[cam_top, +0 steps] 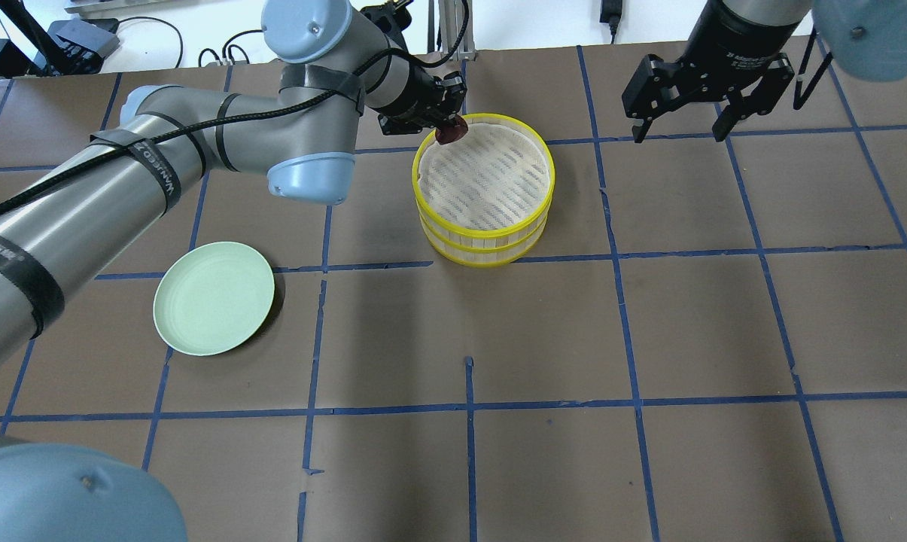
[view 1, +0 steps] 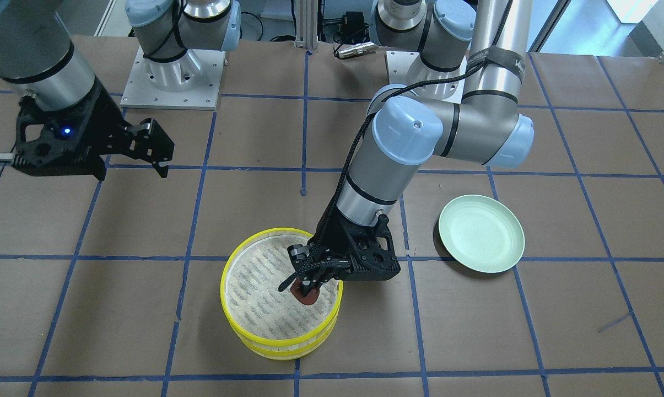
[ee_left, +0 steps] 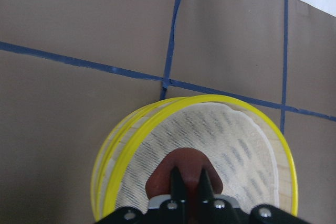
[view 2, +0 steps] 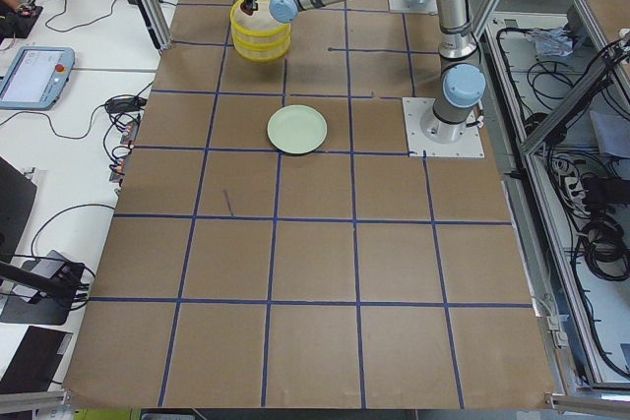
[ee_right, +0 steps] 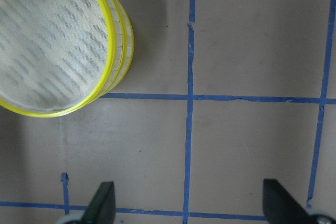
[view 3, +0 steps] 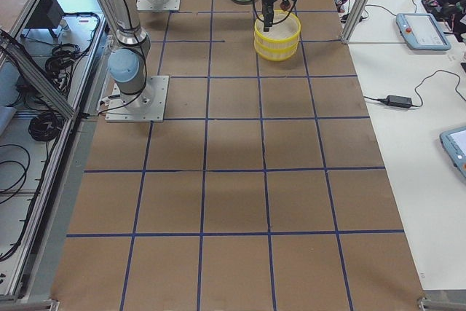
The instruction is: Place buns in different layers of steamer
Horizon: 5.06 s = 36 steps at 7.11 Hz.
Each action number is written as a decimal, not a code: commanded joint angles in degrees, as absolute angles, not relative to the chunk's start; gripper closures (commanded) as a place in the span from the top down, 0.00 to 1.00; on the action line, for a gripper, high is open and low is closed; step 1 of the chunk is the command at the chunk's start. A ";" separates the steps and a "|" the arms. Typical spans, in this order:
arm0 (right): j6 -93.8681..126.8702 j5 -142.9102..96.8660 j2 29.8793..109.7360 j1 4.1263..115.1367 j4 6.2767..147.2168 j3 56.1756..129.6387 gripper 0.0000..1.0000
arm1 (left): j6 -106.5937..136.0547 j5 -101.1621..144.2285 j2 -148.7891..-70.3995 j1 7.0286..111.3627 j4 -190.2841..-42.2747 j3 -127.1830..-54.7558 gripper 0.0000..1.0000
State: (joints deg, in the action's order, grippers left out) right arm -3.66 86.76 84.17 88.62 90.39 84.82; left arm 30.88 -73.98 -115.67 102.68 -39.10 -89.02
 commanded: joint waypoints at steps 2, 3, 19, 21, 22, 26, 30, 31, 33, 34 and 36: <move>-3.52 89.03 84.46 89.82 90.09 85.78 1.00 | 32.17 -74.18 -116.54 103.45 -38.50 -89.55 0.95; -3.52 89.03 84.46 89.82 90.00 85.69 1.00 | 29.56 -74.44 -116.54 103.36 -38.67 -89.65 1.00; -3.34 89.12 84.99 89.56 89.38 86.48 1.00 | -13.09 -84.81 -104.59 91.77 -64.95 -90.35 1.00; -3.34 89.12 84.90 89.56 89.21 86.57 1.00 | -20.53 -90.15 -104.50 89.75 -65.21 -90.44 1.00; -3.34 89.12 84.90 89.56 89.30 86.92 1.00 | -21.09 -90.26 -104.50 89.04 -65.39 -90.44 1.00; -3.34 89.12 85.08 89.56 90.00 87.54 1.00 | -23.99 -93.34 -103.45 88.77 -66.61 -90.96 1.00; -3.25 89.03 81.58 89.30 89.39 82.02 1.00 | -24.87 -93.60 -103.36 88.77 -66.53 -91.58 1.00; -3.08 88.95 81.65 89.38 89.47 82.35 1.00 | -24.87 -93.60 -103.36 88.86 -66.53 -91.58 1.00; -2.90 89.03 81.74 89.56 89.30 82.88 1.00 | -24.87 -93.60 -103.36 88.86 -66.53 -91.58 1.00; -2.81 89.03 81.74 89.56 89.38 83.05 1.00 | -24.87 -93.60 -103.27 88.86 -66.53 -91.58 1.00; -2.81 89.03 81.74 89.56 89.38 83.06 1.00 | -24.87 -93.60 -102.57 88.86 -66.53 -92.19 1.00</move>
